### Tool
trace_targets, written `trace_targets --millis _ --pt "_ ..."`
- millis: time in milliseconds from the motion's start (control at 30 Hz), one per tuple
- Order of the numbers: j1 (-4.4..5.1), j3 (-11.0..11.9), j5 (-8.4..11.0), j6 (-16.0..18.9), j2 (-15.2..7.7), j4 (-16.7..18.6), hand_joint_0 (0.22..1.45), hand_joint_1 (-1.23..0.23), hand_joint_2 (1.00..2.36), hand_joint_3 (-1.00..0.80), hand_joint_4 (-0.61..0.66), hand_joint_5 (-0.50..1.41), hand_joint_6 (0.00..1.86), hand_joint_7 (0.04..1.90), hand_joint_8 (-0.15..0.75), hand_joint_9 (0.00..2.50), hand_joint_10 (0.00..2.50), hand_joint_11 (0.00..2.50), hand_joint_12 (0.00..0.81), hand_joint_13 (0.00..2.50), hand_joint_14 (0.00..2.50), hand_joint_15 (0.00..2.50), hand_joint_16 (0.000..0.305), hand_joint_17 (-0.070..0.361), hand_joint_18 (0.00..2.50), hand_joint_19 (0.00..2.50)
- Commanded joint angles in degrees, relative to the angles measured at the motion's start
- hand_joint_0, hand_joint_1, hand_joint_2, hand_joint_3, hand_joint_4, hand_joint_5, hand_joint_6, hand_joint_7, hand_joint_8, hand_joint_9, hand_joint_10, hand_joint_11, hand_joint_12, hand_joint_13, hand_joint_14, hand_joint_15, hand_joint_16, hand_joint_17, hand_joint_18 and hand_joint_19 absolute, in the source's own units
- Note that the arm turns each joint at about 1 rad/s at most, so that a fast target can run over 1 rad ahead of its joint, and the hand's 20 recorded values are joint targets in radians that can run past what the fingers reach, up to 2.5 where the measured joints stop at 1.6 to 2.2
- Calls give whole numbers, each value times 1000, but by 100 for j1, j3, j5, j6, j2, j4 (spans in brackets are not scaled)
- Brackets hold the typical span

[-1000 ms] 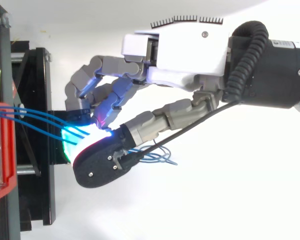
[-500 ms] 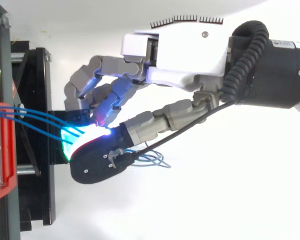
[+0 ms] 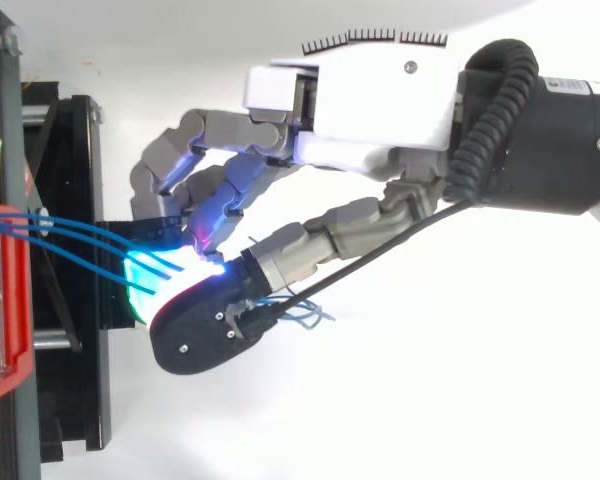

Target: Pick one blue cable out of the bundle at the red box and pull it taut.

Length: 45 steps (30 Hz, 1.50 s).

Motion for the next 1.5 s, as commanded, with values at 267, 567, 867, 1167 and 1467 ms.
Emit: trace_targets --millis 267,567,867,1167,1467 --pt "0 1 0 14 1 32 584 -942 1000 -500 13 -194 947 932 263 918 13 1039 357 524 9 259 46 103 537 119" --pt "0 1 9 23 1 -3 463 -805 1000 -500 46 -187 943 907 311 946 11 1027 401 539 9 282 54 121 544 164" --pt "0 1 9 23 1 14 584 -649 1000 -500 31 -188 926 969 301 937 14 1027 379 518 10 298 48 109 485 225" --pt "0 1 9 31 -8 6 712 -828 1004 -445 -26 -193 932 982 291 905 14 1029 372 514 9 274 48 109 514 174" --pt "-9 -8 9 23 1 14 649 -959 1000 -500 1 -194 931 955 250 895 14 1024 361 524 9 261 47 105 537 130"
